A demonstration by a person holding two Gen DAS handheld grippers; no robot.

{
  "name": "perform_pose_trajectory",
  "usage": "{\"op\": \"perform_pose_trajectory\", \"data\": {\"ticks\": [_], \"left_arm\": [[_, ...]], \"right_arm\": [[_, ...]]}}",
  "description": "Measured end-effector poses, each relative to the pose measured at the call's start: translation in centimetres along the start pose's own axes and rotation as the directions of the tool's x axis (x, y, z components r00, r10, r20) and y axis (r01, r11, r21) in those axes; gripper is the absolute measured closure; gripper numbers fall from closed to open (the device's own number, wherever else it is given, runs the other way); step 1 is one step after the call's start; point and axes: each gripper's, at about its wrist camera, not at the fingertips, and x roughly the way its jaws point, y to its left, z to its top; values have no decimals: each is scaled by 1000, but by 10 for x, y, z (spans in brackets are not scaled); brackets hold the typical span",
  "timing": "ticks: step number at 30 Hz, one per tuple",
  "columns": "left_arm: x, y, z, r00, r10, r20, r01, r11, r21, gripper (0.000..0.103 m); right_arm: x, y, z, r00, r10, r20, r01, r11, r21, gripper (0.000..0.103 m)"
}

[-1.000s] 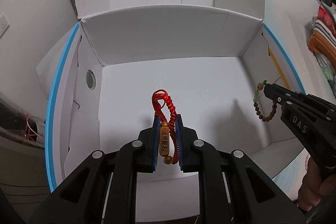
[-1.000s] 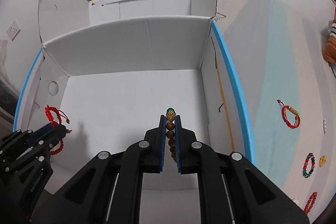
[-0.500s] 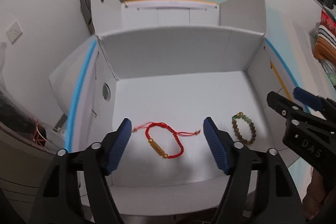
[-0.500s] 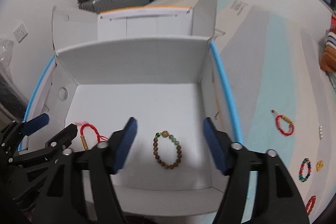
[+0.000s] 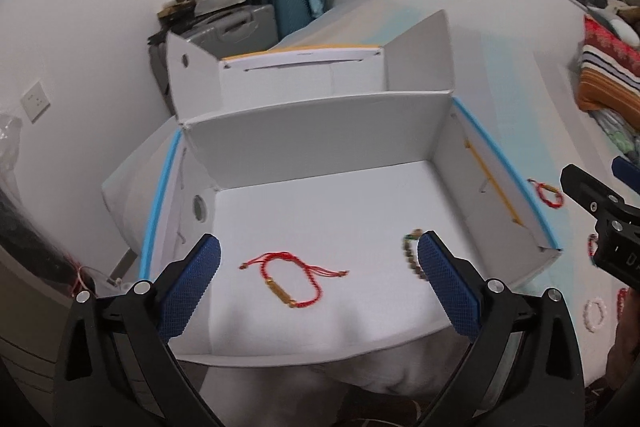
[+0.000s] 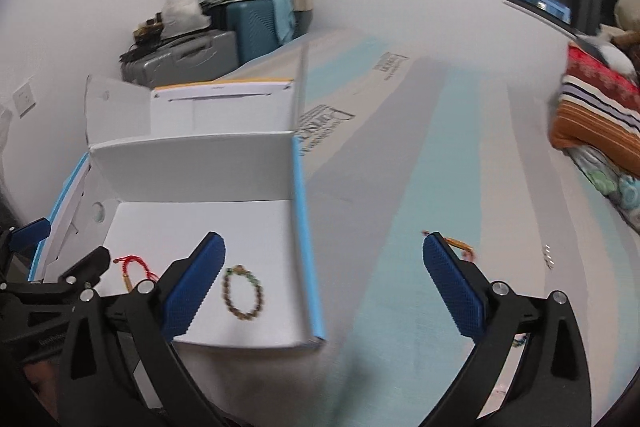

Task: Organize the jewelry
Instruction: 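Move both tools back over the remaining bracelets on the bed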

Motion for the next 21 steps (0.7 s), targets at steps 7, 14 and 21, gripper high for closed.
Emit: {"op": "perform_pose_trajectory", "data": {"ticks": [7, 14, 21], "left_arm": [[-20, -30, 1, 998, -47, 41, 45, 998, 36, 6], [-30, -67, 0, 993, -110, 52, 106, 992, 74, 6], [-35, -115, -1, 983, -173, 62, 164, 978, 130, 6]], "right_arm": [[-21, -39, -15, 997, -79, 17, 79, 997, 4, 8], [-47, -81, -35, 991, -129, 26, 128, 991, 42, 8], [-63, -128, -53, 983, -183, 14, 181, 979, 98, 8]]}}
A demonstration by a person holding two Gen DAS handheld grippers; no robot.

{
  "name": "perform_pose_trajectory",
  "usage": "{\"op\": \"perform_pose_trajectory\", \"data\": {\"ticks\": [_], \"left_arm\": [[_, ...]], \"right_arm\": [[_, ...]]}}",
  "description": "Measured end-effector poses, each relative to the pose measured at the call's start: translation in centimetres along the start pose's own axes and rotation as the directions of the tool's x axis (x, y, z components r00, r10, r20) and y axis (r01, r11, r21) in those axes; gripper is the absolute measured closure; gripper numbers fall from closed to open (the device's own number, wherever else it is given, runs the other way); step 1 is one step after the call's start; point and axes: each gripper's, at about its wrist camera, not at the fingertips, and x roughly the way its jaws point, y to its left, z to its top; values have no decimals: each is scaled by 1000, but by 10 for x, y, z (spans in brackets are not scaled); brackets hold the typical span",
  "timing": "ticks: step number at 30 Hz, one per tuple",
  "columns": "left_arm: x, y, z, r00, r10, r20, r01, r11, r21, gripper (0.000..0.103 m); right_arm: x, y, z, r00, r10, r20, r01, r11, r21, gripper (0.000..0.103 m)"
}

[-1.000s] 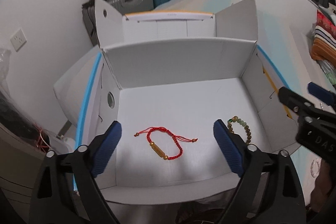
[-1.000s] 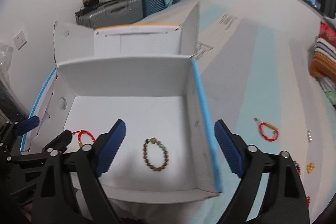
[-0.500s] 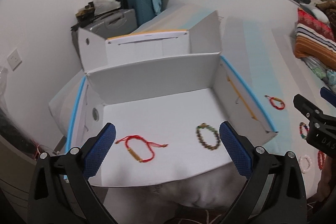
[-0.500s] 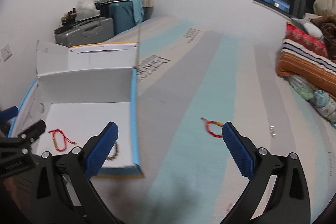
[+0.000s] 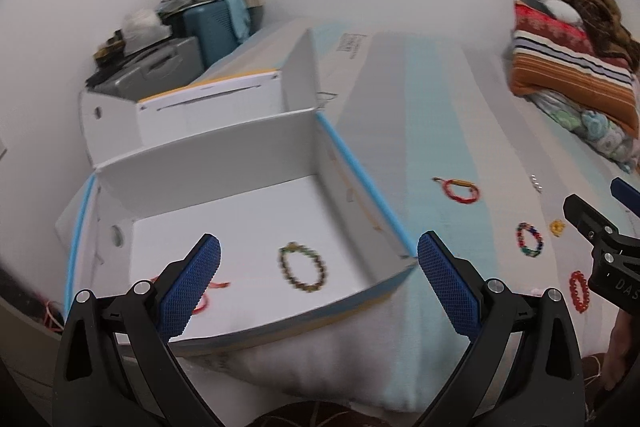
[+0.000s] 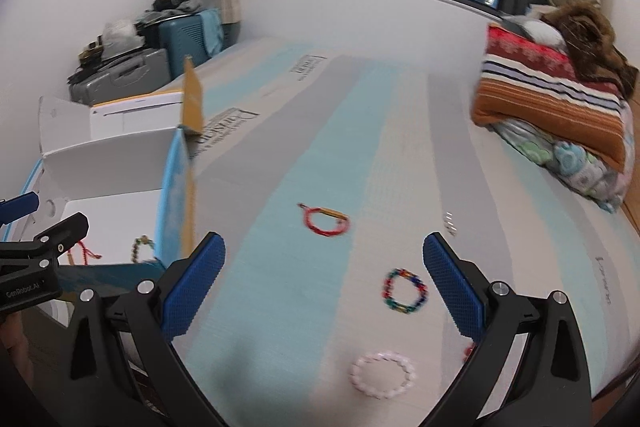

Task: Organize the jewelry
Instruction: 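Move both tools back over the remaining bracelets on the bed, then grasp the multicolour glass bead bracelet with the left tool while the right tool grasps the red bead bracelet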

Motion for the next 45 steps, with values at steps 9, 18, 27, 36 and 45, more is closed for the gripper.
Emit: {"op": "perform_pose_trajectory", "data": {"ticks": [9, 18, 27, 36, 45], "left_arm": [[10, -68, 3, 997, -75, -1, 75, 995, 69, 6], [41, -149, 2, 984, -171, -55, 177, 974, 142, 6], [91, -237, -2, 960, -231, -156, 263, 936, 232, 6], [152, -274, -18, 942, -222, -254, 282, 930, 234, 6], [196, -282, -31, 929, -207, -308, 279, 937, 211, 7]], "right_arm": [[0, -74, -31, 996, -73, -45, 76, 994, 78, 8], [17, -143, -76, 980, -134, -148, 156, 977, 148, 8], [39, -198, -129, 955, -167, -245, 219, 954, 206, 8], [71, -227, -161, 939, -133, -316, 217, 944, 247, 8], [94, -235, -174, 913, -114, -392, 222, 944, 244, 18]]}}
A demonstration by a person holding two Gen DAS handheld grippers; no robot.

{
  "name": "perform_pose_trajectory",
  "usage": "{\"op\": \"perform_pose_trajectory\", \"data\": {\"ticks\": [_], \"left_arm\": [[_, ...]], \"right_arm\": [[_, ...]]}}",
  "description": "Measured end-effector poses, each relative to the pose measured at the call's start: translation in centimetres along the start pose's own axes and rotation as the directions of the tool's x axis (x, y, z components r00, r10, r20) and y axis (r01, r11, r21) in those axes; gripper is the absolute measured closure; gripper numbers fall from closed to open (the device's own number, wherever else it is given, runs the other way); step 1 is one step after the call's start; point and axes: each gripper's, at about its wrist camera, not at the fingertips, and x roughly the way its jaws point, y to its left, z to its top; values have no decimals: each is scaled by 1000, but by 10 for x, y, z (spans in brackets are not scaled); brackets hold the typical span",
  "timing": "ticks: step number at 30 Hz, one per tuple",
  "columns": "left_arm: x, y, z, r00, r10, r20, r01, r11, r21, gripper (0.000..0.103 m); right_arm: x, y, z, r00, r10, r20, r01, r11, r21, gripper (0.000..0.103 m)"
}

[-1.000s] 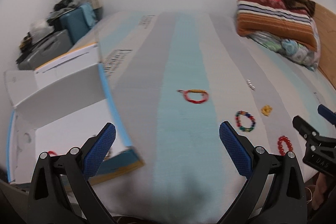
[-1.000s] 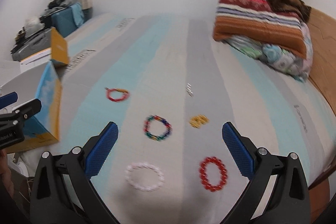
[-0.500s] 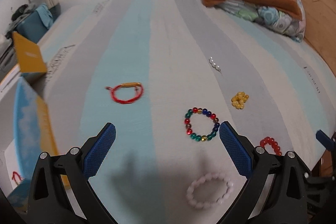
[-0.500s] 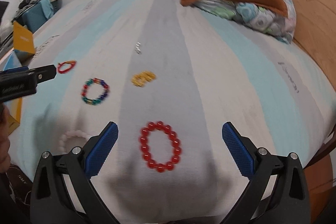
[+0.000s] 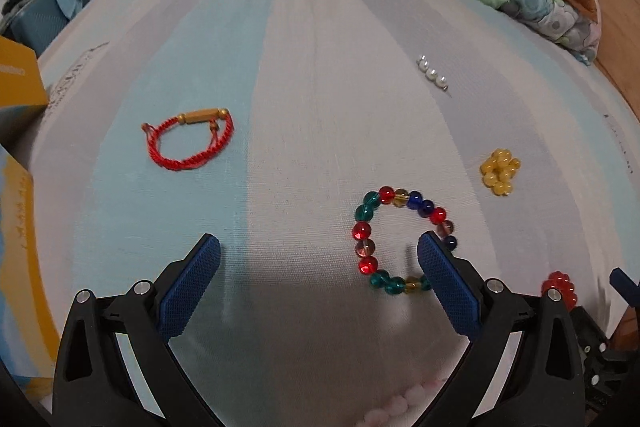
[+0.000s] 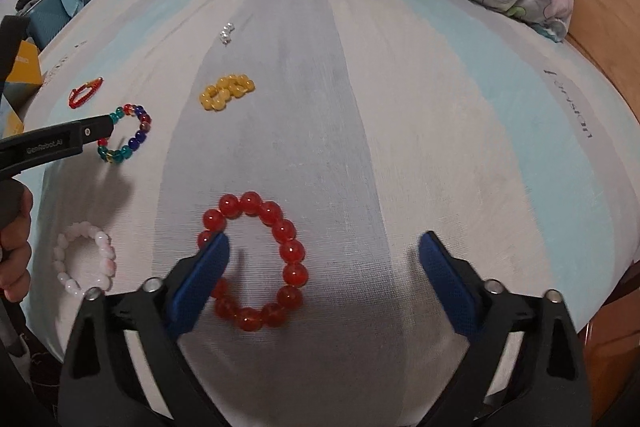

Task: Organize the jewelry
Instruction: 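Grasp the multicolour glass bead bracelet with the left tool while the right tool grasps the red bead bracelet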

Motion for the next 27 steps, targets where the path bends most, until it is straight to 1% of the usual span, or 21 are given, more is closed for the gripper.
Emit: {"op": "perform_pose_trajectory", "data": {"ticks": [2, 6, 8, 10, 11, 13, 15, 16, 20, 21, 23, 25, 26, 27], "left_arm": [[4, 0, 1, 1000, 3, -2, -3, 1000, 2, 7], [15, -1, 2, 999, 31, -7, -31, 1000, -5, 8], [17, -3, 2, 999, 40, -4, -40, 999, 4, 7], [16, -3, 2, 999, 37, -7, -37, 999, 8, 10], [16, -3, 2, 999, 32, -10, -32, 999, 5, 13], [15, -3, 2, 999, 33, -10, -33, 999, 8, 19], [14, -4, 3, 1000, 30, -10, -30, 999, 16, 29], [13, -4, 2, 1000, 28, -10, -28, 999, 19, 31], [10, -4, 0, 1000, 10, -12, -10, 1000, 24, 44], [9, -3, 0, 1000, 4, -13, -4, 1000, 23, 49], [8, -5, 1, 1000, -2, -19, 2, 1000, 21, 55], [7, -4, 0, 1000, -9, -22, 10, 1000, 20, 61], [6, -4, -1, 1000, -13, -25, 13, 1000, 20, 67], [5, -3, -1, 1000, -11, -26, 11, 1000, 19, 72]], "right_arm": [[3, 0, 0, 1000, 0, -14, 0, 1000, 1, 25], [9, 4, 0, 999, -14, -32, 14, 1000, -16, 28], [13, 7, 0, 999, -9, -51, 7, 1000, -27, 36], [16, 9, 1, 998, -10, -61, 8, 999, -36, 42], [17, 11, 1, 998, -10, -63, 7, 999, -40, 45], [18, 13, 0, 998, -6, -68, 3, 999, -45, 48], [19, 13, 0, 997, -1, -74, -2, 999, -38, 50], [19, 12, 0, 997, 2, -76, -5, 999, -33, 53], [18, 13, -1, 997, -3, -81, 2, 1000, -17, 68], [18, 13, -1, 997, -3, -81, 2, 1000, -17, 70], [18, 14, -2, 997, -8, -81, 6, 1000, -20, 74], [18, 13, -2, 997, -15, -79, 14, 1000, -14, 83], [18, 13, -2, 997, -18, -75, 17, 1000, -14, 87], [17, 13, -2, 997, -20, -70, 20, 1000, -12, 88]]}}
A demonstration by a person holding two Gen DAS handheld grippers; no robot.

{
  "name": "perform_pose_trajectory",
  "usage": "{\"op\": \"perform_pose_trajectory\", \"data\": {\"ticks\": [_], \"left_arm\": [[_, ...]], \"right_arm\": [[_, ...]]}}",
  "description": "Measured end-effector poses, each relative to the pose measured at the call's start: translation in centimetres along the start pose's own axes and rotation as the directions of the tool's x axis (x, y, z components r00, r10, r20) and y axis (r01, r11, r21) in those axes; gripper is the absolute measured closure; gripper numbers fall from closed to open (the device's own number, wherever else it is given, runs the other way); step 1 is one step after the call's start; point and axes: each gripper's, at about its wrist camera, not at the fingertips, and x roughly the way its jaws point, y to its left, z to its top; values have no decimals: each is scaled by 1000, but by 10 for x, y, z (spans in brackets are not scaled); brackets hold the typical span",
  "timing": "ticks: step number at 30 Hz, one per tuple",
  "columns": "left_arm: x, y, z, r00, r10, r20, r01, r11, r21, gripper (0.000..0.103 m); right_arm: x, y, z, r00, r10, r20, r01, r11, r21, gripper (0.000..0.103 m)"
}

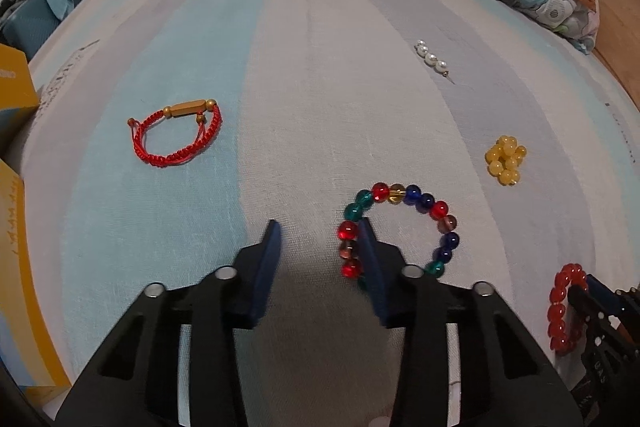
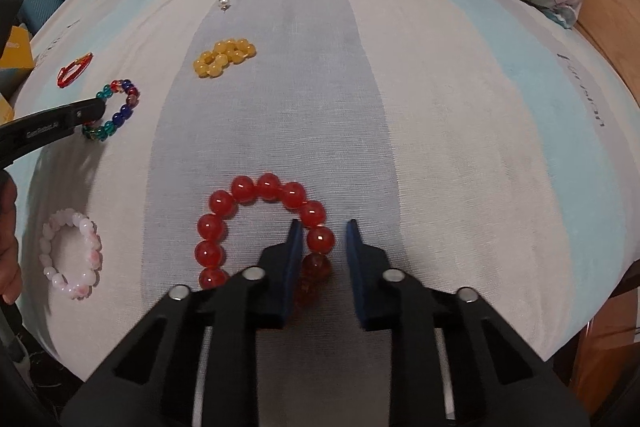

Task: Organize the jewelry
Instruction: 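Grasp the multicolour glass bead bracelet with the left tool while the right tool grasps the red bead bracelet, then carry both held bead bracelets over the white cardboard box with both tools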

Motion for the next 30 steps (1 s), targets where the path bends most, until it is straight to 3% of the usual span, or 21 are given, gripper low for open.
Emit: {"op": "perform_pose_trajectory", "data": {"ticks": [3, 5, 21, 30], "left_arm": [[-3, 4, 0, 1000, -13, -2, 13, 1000, -9, 90], [-7, 5, -1, 1000, -23, 12, 24, 1000, -7, 94], [-49, 9, -2, 992, -98, 85, 100, 995, -23, 94], [-70, 13, -4, 985, -122, 122, 125, 992, -21, 94]], "right_arm": [[-2, 0, 0, 1000, 1, 17, -1, 1000, 8, 88], [-5, -1, -1, 999, 4, 32, -4, 1000, 13, 89], [-39, -7, 5, 982, 72, 173, -81, 996, 48, 90], [-62, -4, 4, 958, 117, 263, -133, 990, 44, 90]]}}
